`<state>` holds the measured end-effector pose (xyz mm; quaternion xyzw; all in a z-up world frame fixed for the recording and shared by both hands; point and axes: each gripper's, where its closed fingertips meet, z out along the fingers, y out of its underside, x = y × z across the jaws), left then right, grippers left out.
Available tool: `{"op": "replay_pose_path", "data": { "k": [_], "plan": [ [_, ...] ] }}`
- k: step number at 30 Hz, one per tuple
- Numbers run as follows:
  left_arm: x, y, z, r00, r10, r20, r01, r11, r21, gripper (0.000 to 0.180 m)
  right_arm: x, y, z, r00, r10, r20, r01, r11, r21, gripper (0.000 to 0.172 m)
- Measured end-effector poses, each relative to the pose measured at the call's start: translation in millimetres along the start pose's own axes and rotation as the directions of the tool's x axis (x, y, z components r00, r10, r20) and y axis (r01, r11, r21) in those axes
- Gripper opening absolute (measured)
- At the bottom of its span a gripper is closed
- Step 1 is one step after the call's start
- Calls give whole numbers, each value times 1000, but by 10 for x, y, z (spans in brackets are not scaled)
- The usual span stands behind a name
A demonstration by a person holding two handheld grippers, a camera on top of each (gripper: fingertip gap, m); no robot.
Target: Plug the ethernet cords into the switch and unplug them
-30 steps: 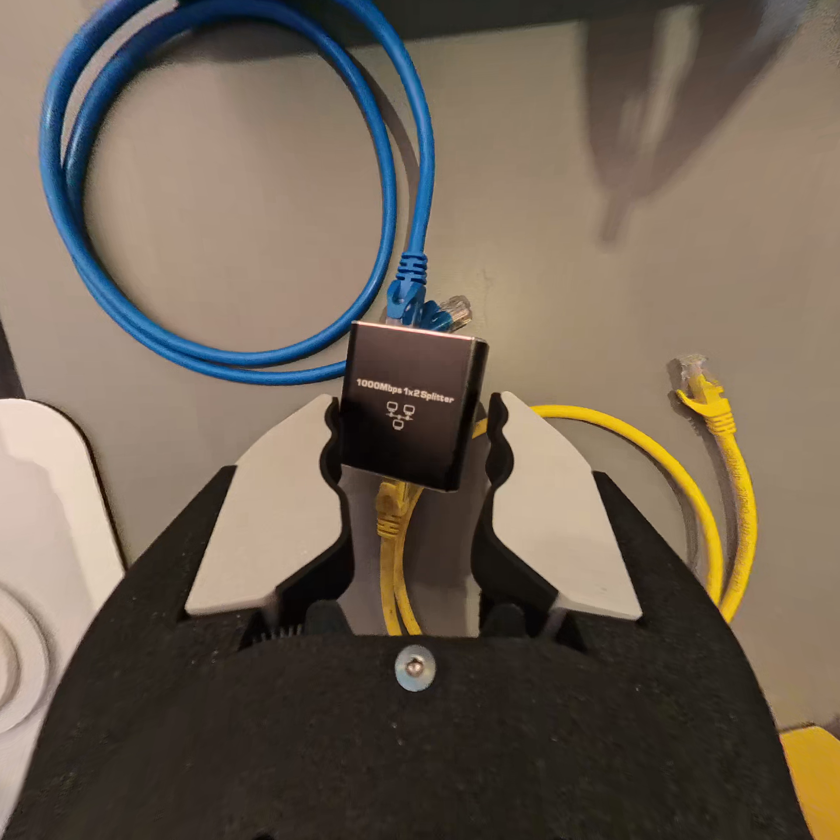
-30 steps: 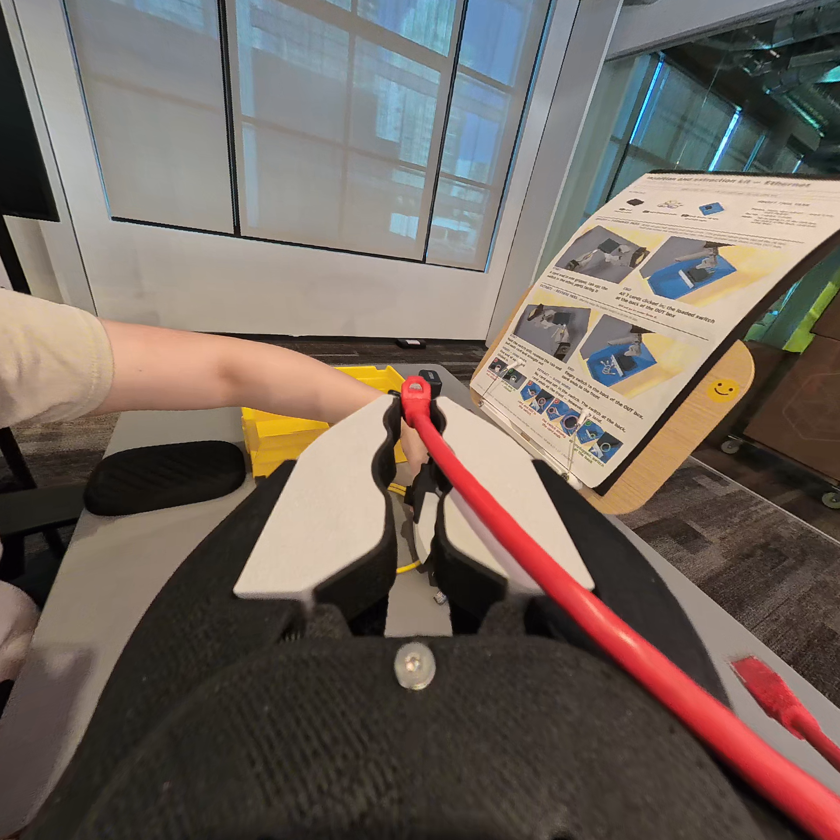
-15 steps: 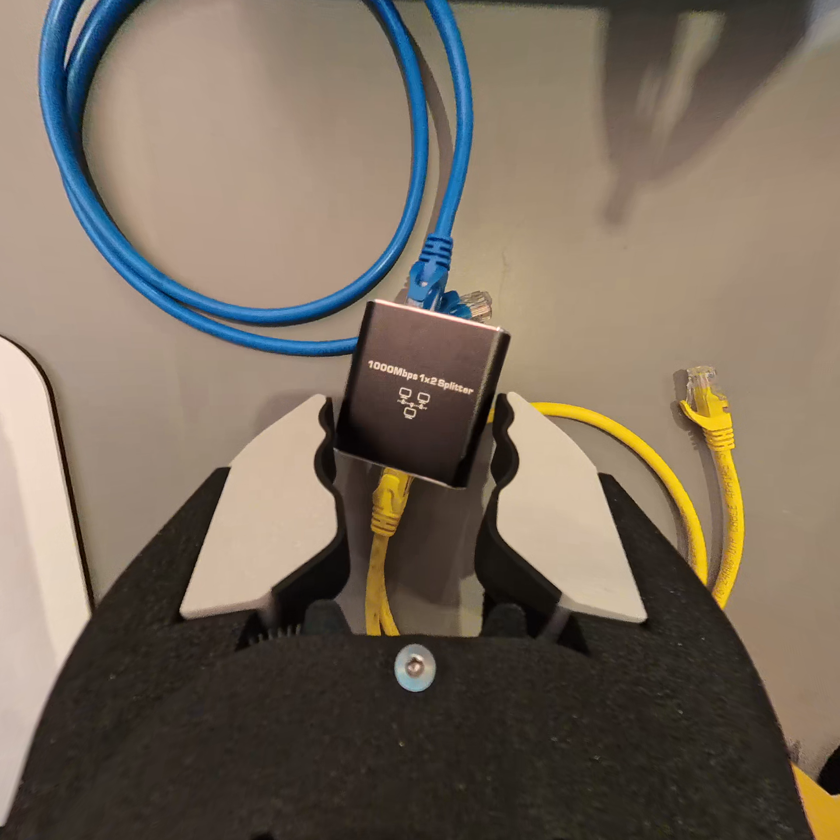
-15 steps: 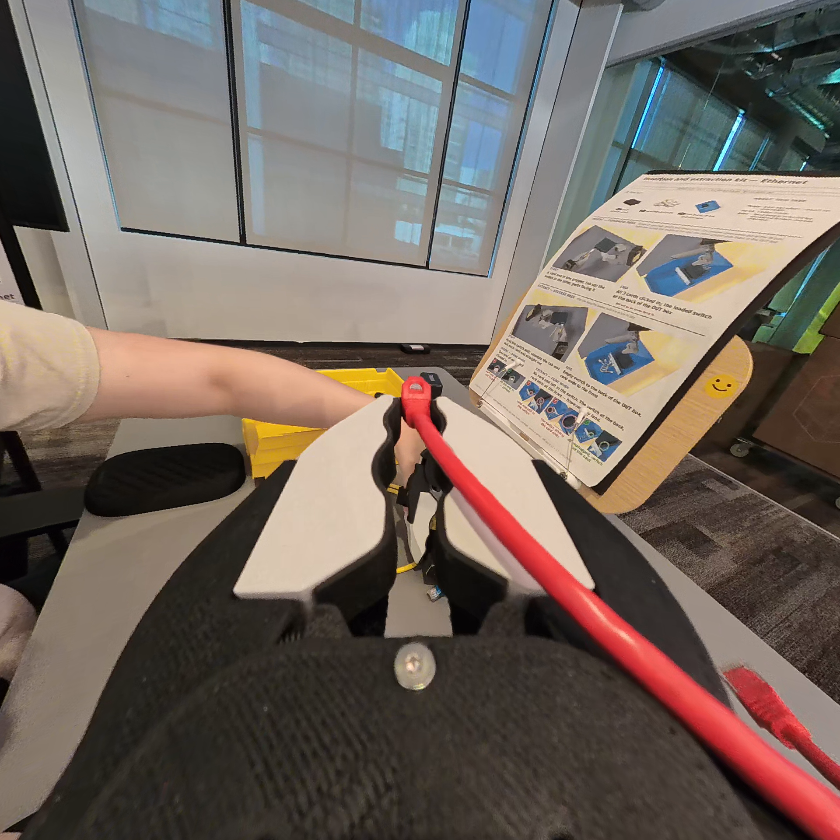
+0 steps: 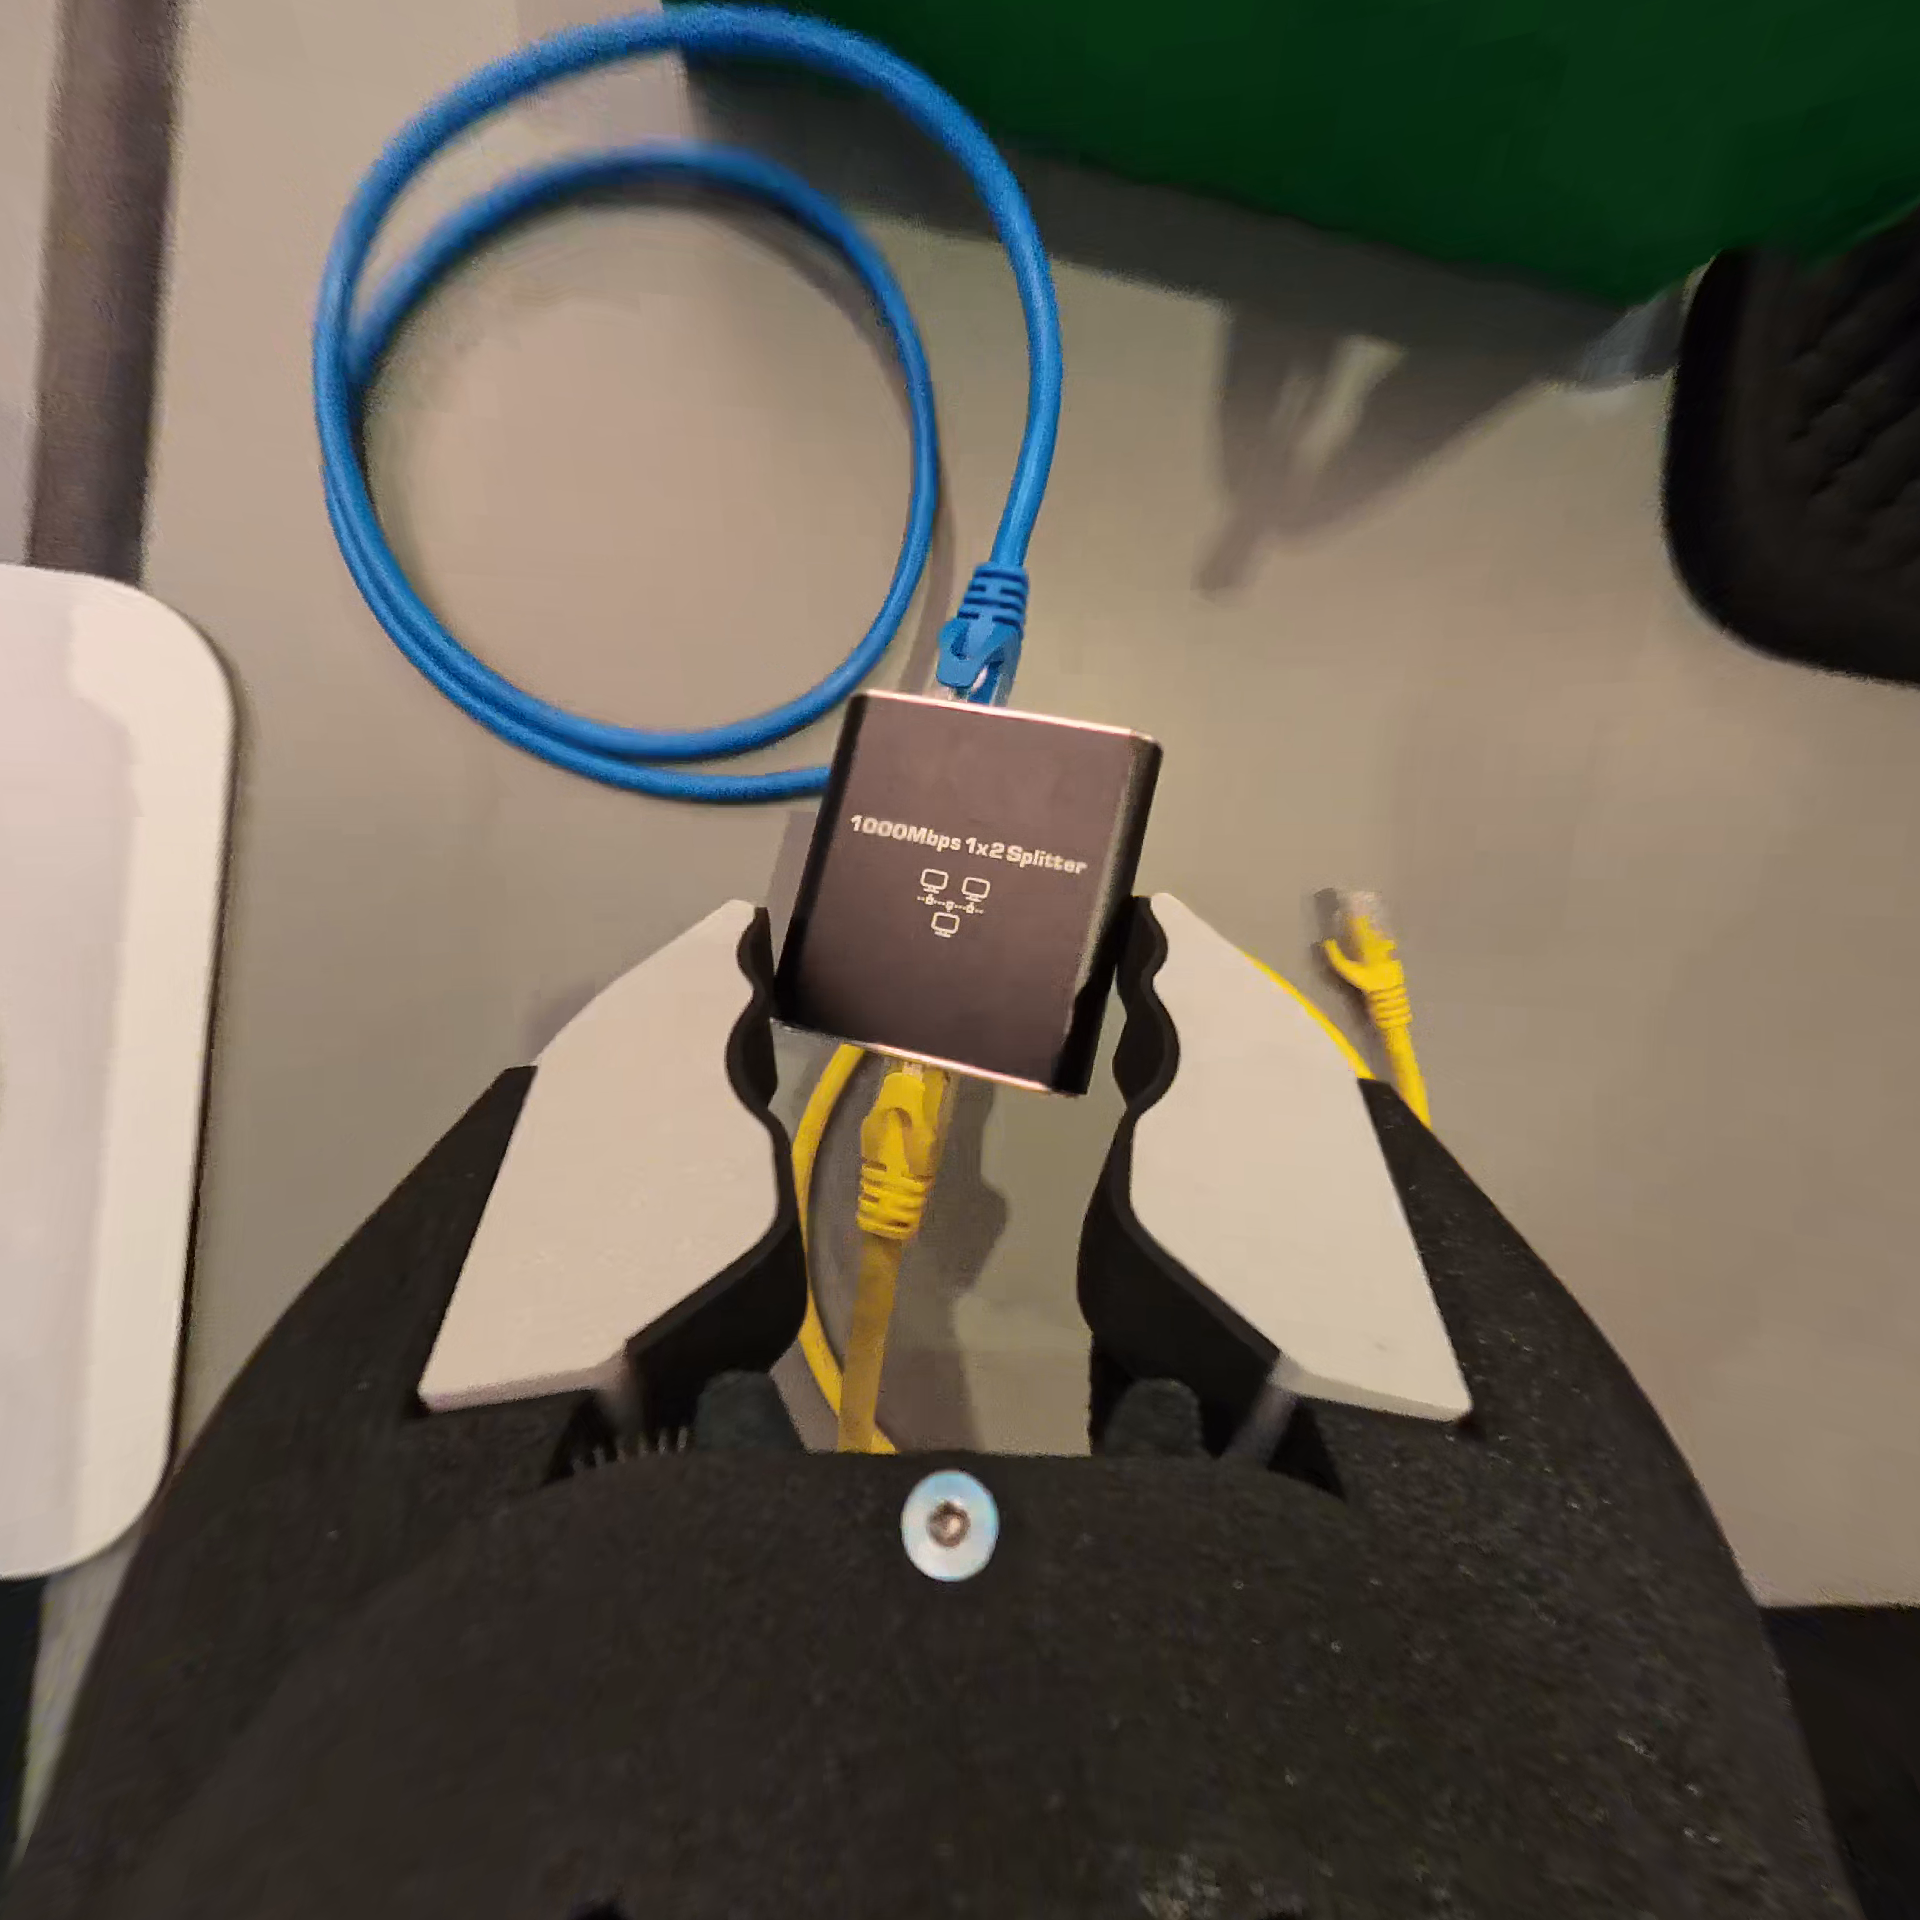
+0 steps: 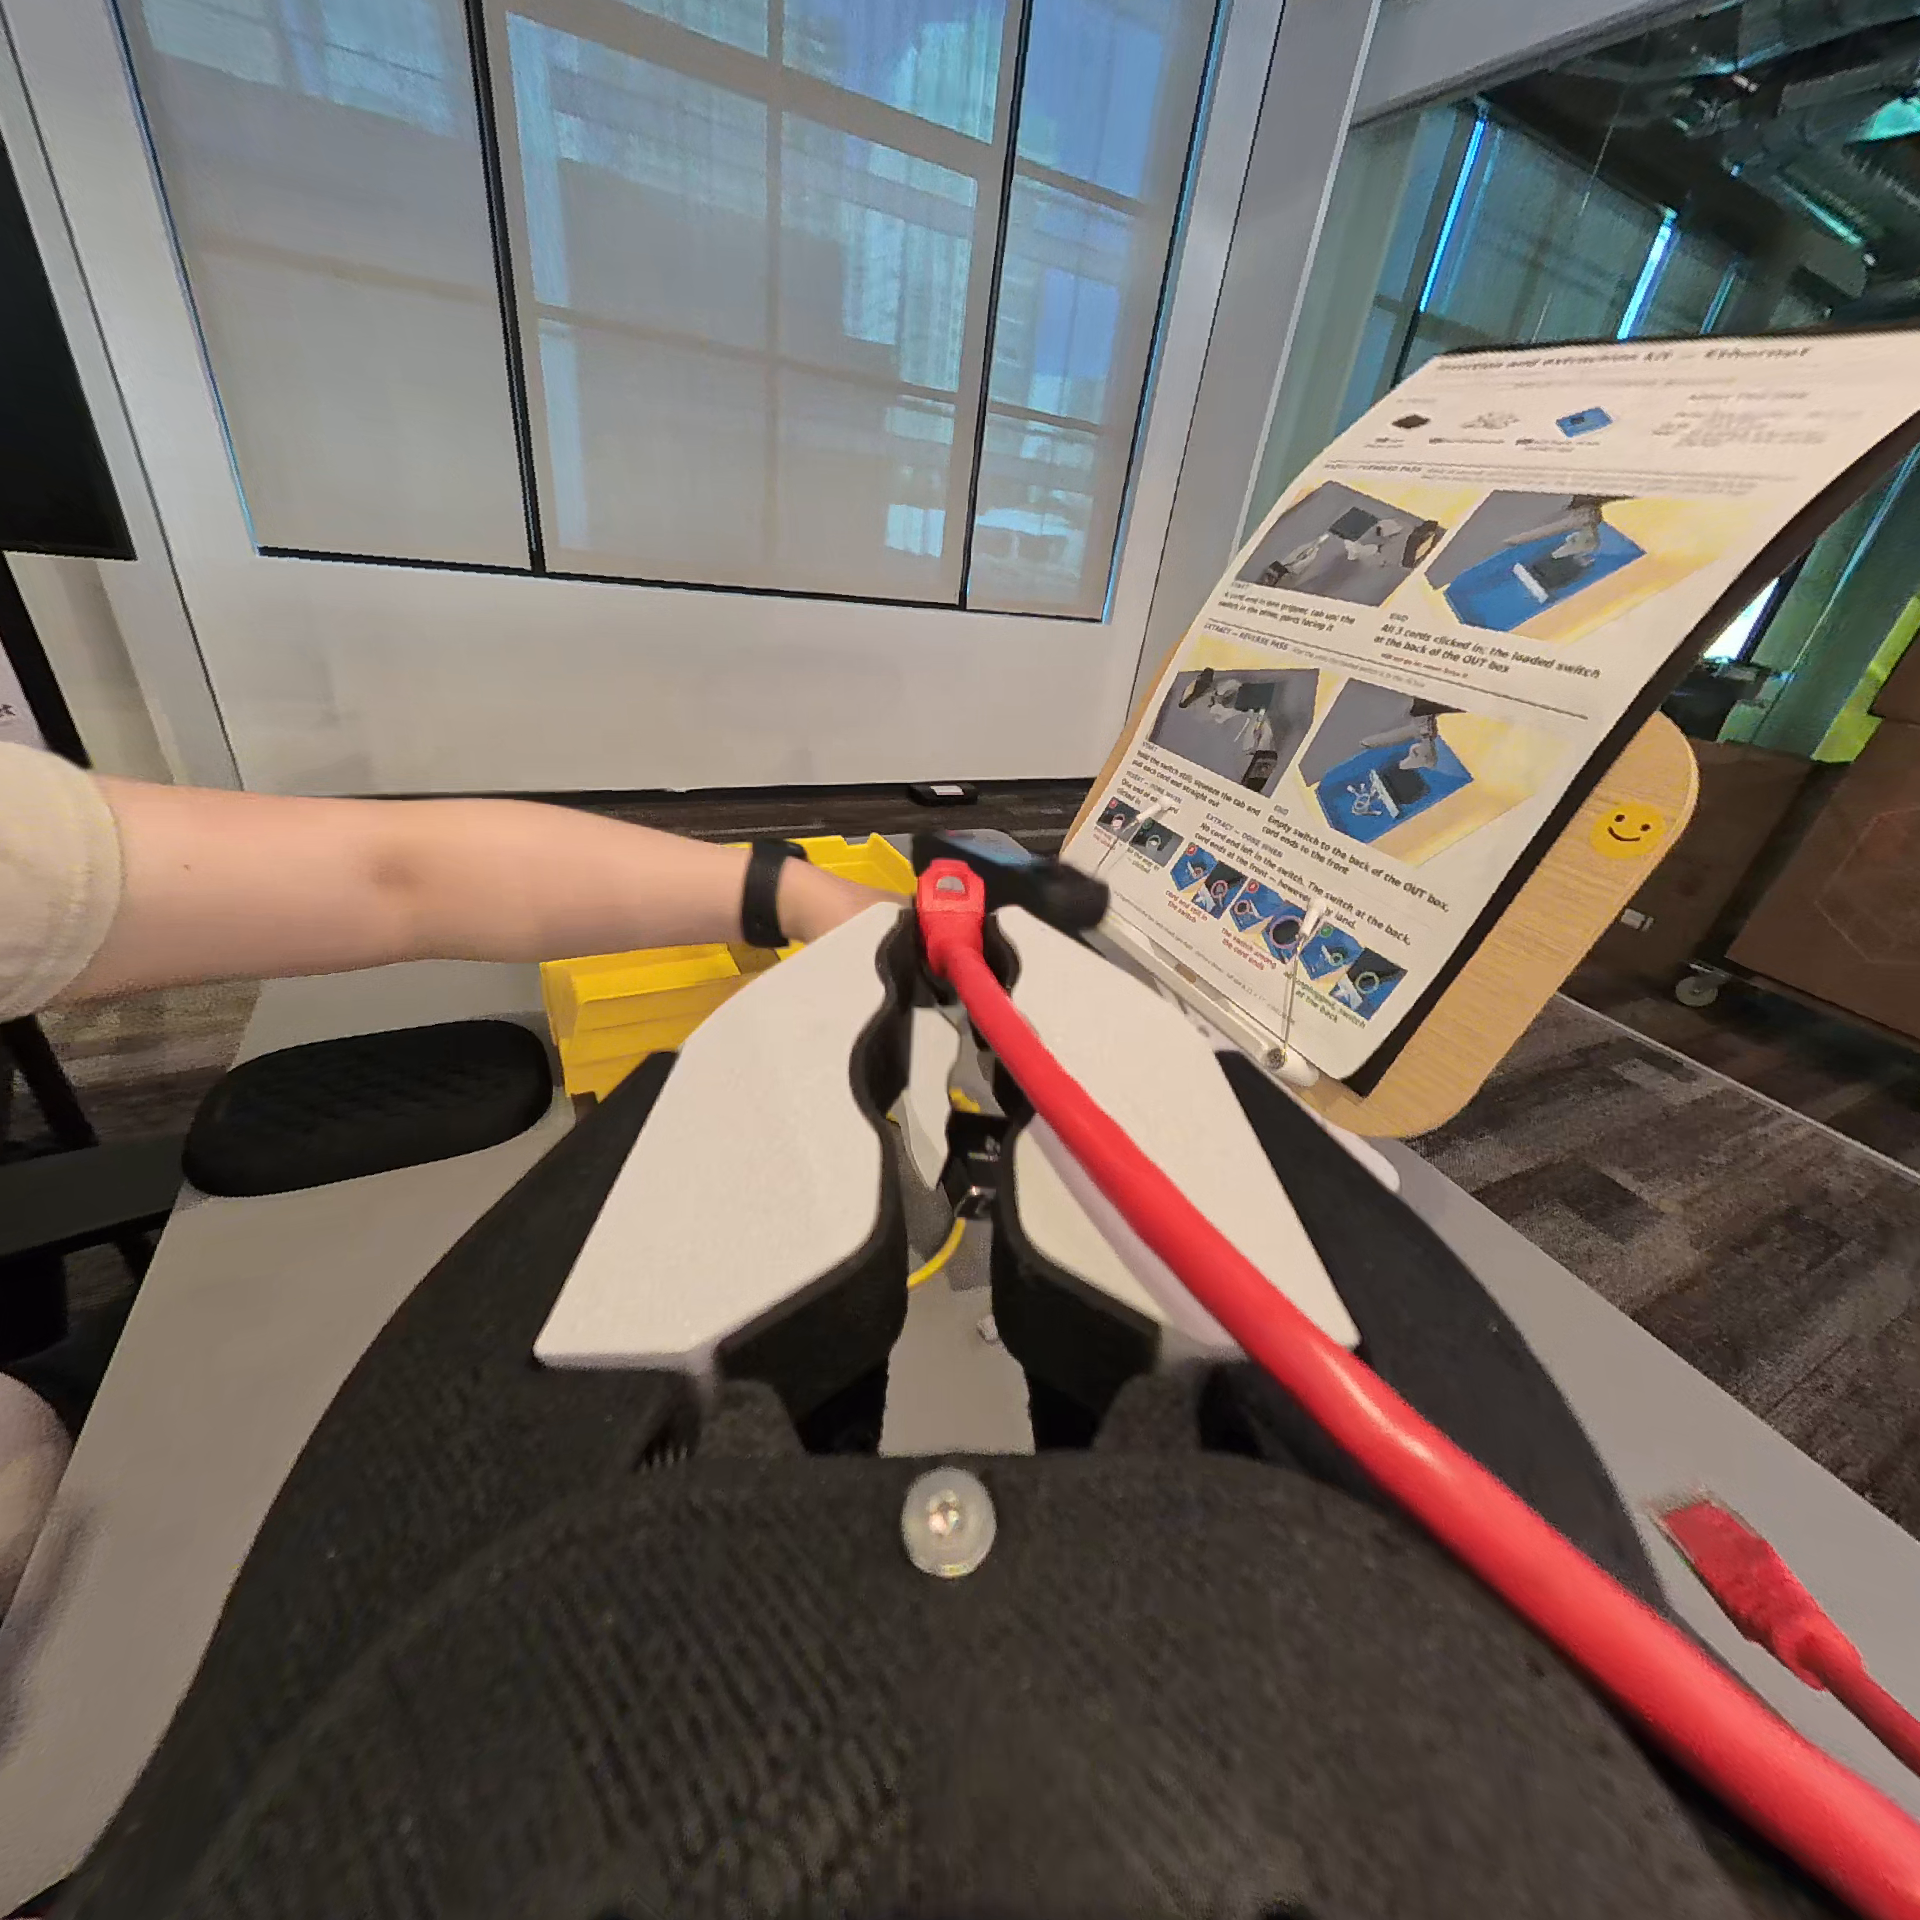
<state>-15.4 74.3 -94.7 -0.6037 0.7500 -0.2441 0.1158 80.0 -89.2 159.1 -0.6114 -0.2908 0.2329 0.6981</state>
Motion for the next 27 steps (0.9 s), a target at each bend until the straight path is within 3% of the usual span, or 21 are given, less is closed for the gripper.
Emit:
{"op": "replay_pose_path", "data": {
  "k": [8,14,21,27],
  "plan": [
    [400,-243,-564,994,-5,106,-20,972,234,62,84,220,181,998,54,-14,-55,994,-96,12],
    [603,-305,-844,990,-15,142,-39,927,374,62,-16,395,615,990,129,50,-119,977,-175,12],
    [650,-202,-1175,992,-47,117,-21,855,517,61,-294,447,1273,971,181,158,-157,976,-153,12],
    [770,-224,-1517,1000,-19,13,5,752,659,61,-317,555,1505,964,208,168,-190,975,-117,12]
  ]
}}
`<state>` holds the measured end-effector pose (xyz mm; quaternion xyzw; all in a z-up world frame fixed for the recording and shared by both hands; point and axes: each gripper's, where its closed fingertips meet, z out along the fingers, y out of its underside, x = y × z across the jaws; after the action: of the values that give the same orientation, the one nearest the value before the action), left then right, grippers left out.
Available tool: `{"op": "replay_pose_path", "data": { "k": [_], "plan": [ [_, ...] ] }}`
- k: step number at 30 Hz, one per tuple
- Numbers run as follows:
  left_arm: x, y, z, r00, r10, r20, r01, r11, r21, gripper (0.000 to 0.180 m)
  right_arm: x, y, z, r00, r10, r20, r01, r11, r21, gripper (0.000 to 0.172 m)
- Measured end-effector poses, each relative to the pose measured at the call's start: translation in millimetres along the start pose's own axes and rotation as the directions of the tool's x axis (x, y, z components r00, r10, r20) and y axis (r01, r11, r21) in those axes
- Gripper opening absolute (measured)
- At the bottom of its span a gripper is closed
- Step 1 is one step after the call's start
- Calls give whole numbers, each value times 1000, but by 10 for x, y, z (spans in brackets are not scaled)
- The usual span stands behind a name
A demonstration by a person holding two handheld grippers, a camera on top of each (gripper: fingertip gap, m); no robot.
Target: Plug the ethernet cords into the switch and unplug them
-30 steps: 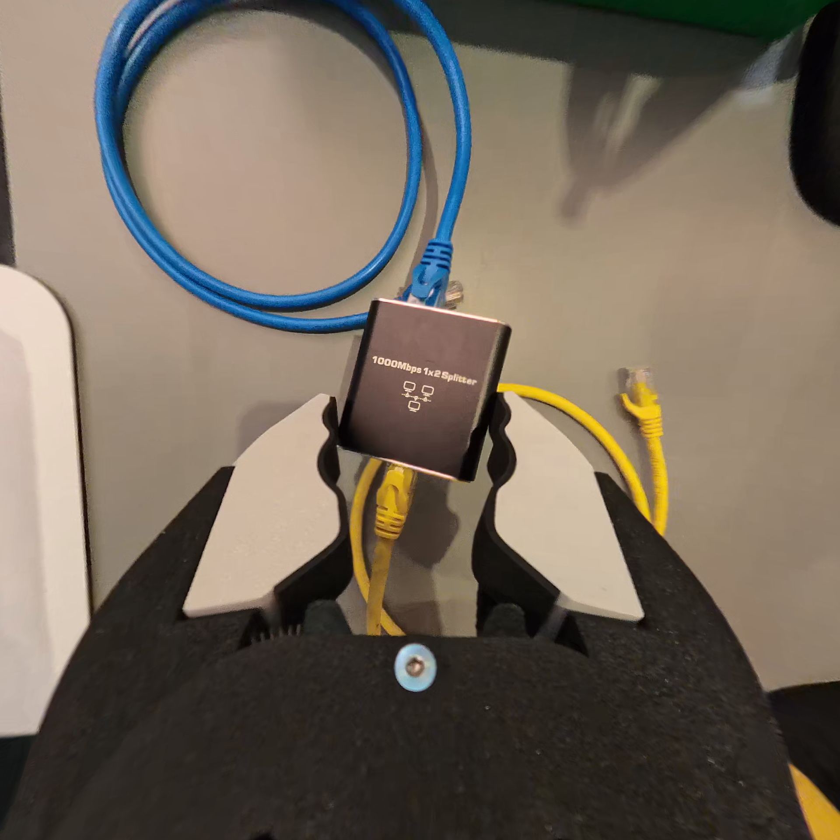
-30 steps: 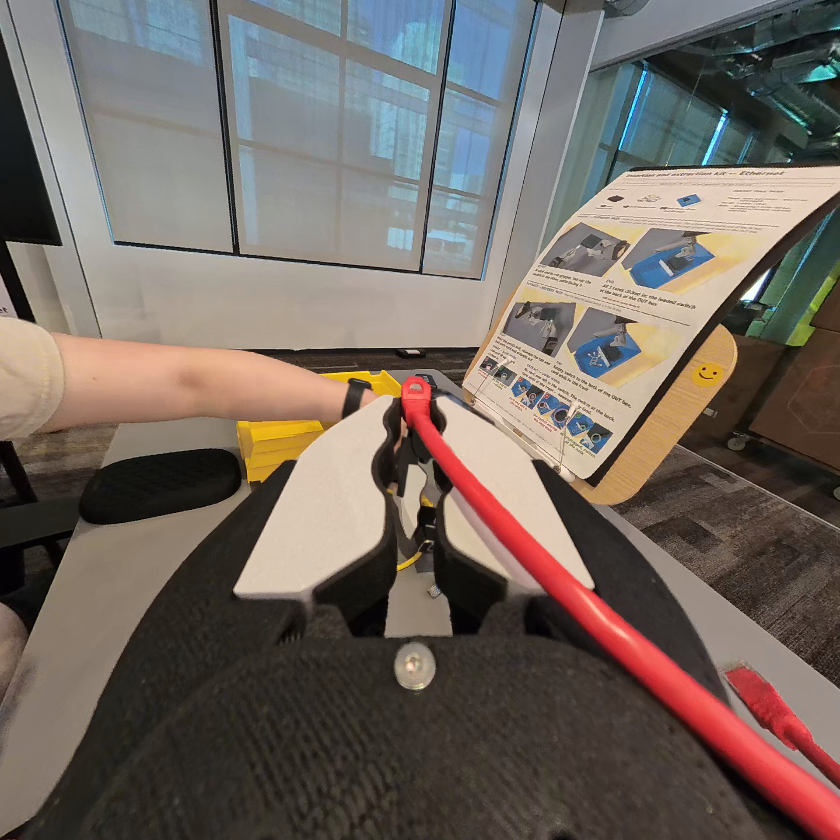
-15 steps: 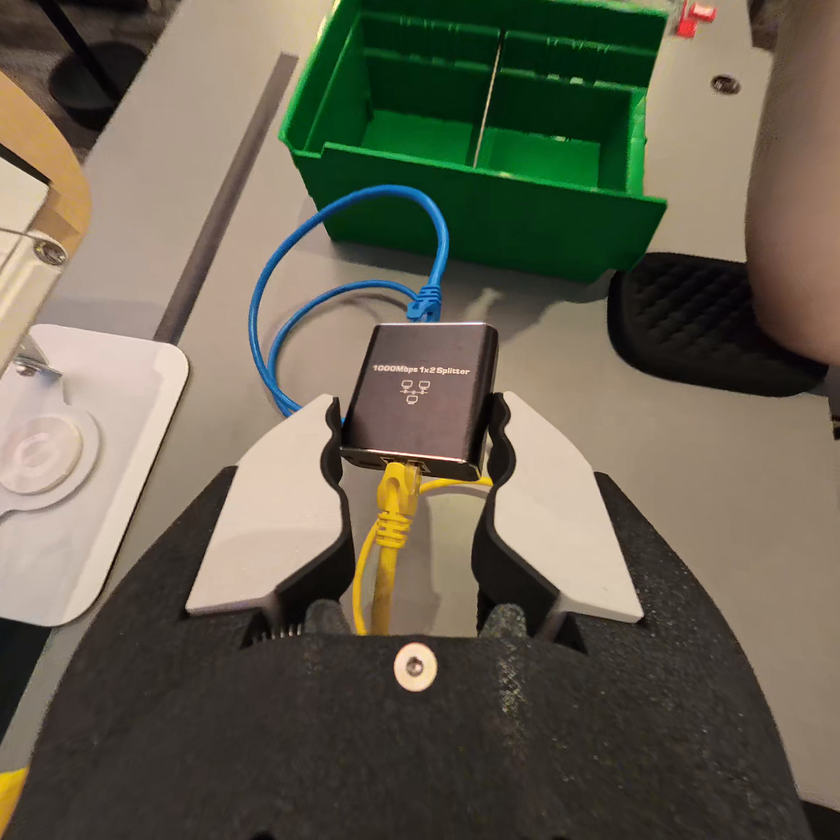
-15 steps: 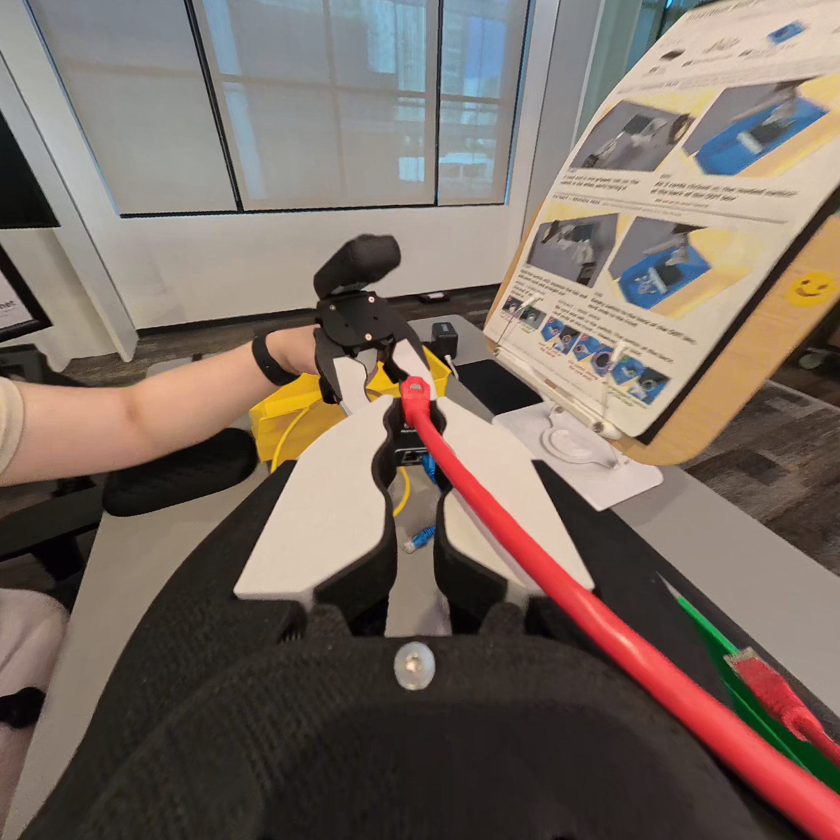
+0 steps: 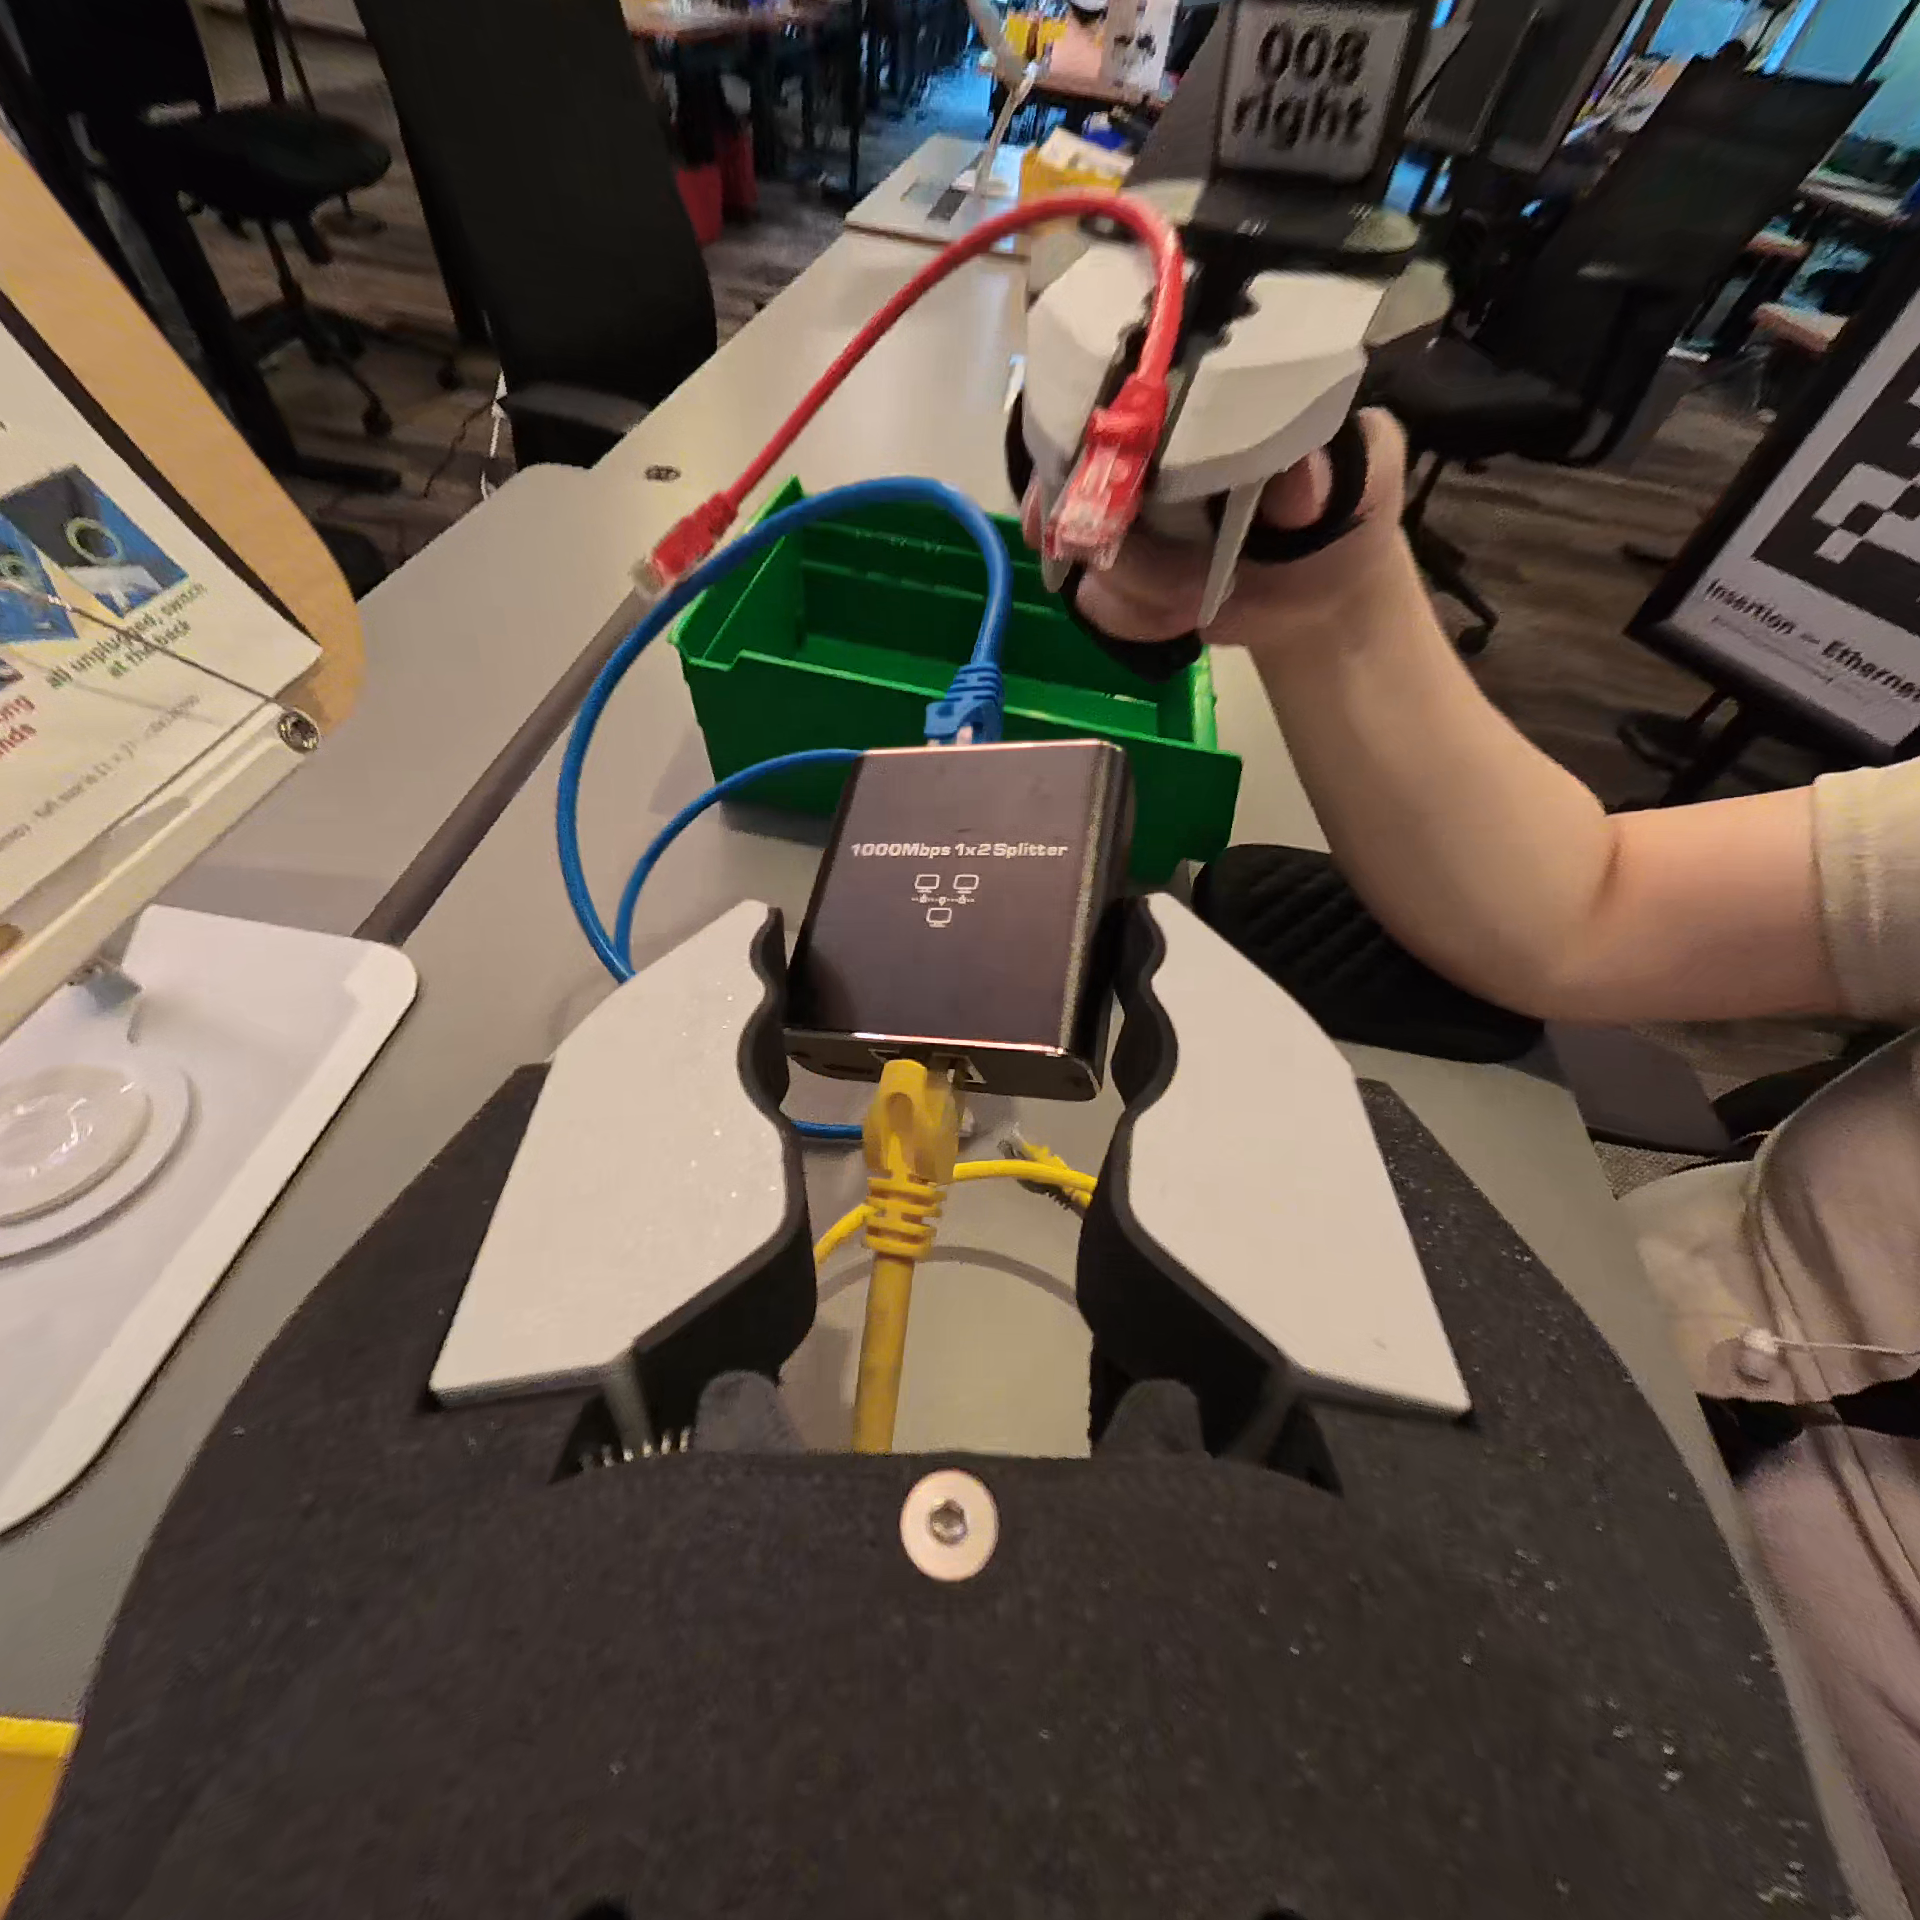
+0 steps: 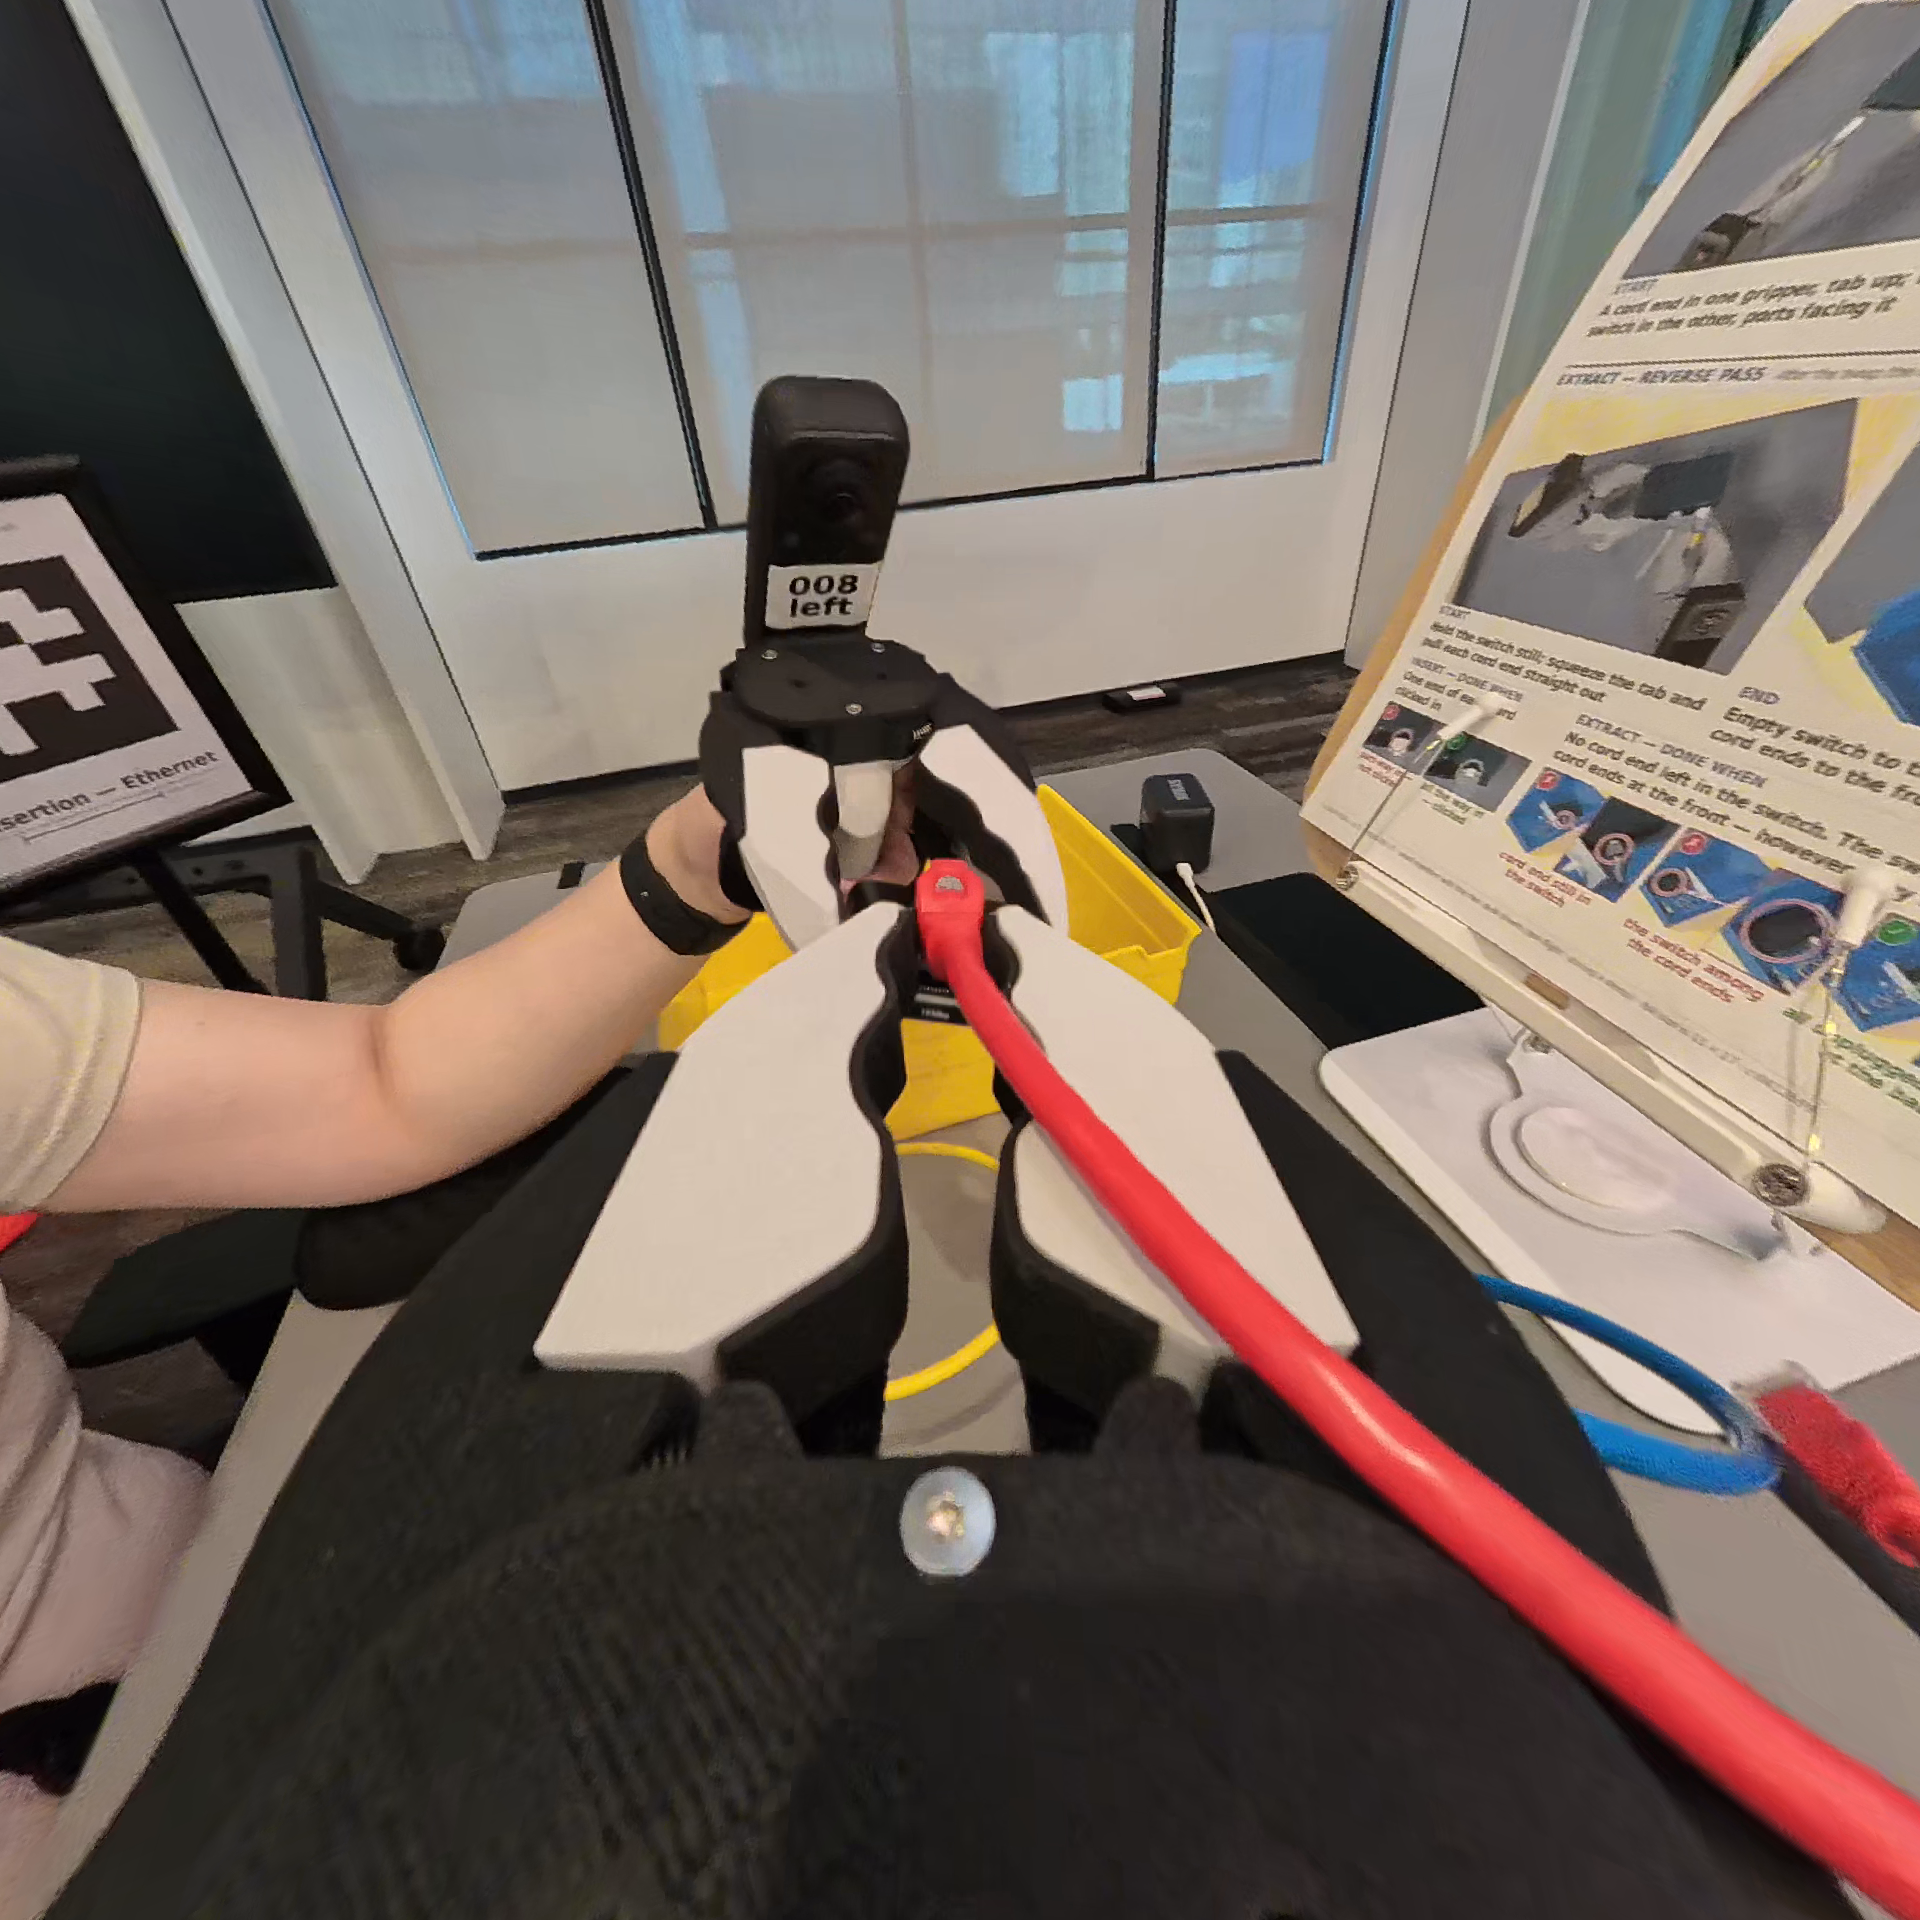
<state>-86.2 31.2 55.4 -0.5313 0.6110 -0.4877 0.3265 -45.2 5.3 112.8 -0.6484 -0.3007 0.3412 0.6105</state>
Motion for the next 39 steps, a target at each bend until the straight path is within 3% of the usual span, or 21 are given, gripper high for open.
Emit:
{"op": "replay_pose_path", "data": {
  "k": [6,13,16,21,25,26,28,32,37,39],
  "plan": [
    [75,-136,-132,999,4,-49,0,996,88,59,-161,-42,59,995,67,70,-69,997,32,12],
    [98,-246,-268,998,6,-62,4,986,165,56,-579,-331,-57,998,-57,4,57,998,-3,12],
    [96,-267,-290,998,5,-64,7,983,183,56,-473,-91,-98,989,-23,-147,-6,981,-195,12],
    [76,-227,-231,998,-9,-69,21,985,173,54,-342,198,31,983,59,-176,-109,951,-290,12],
    [37,-154,-147,999,-11,-52,18,990,140,51,-230,200,99,976,71,-207,-122,961,-248,12],
    [43,-192,-162,998,-8,-58,18,985,174,25,-198,228,100,974,79,-213,-133,958,-254,12],
    [15,-210,-174,999,-11,-52,21,979,202,25,-135,225,106,971,89,-223,-141,964,-227,12],
    [0,-40,-45,996,-40,-84,51,990,129,25,-2,344,93,965,122,-233,-178,954,-239,12],
    [-26,-30,91,1000,1,-28,3,993,116,24,29,328,15,967,109,-230,-166,955,-246,12],
    [-11,-84,71,996,81,21,-83,988,131,24,42,254,-26,966,95,-241,-148,965,-216,12]
  ]
}}
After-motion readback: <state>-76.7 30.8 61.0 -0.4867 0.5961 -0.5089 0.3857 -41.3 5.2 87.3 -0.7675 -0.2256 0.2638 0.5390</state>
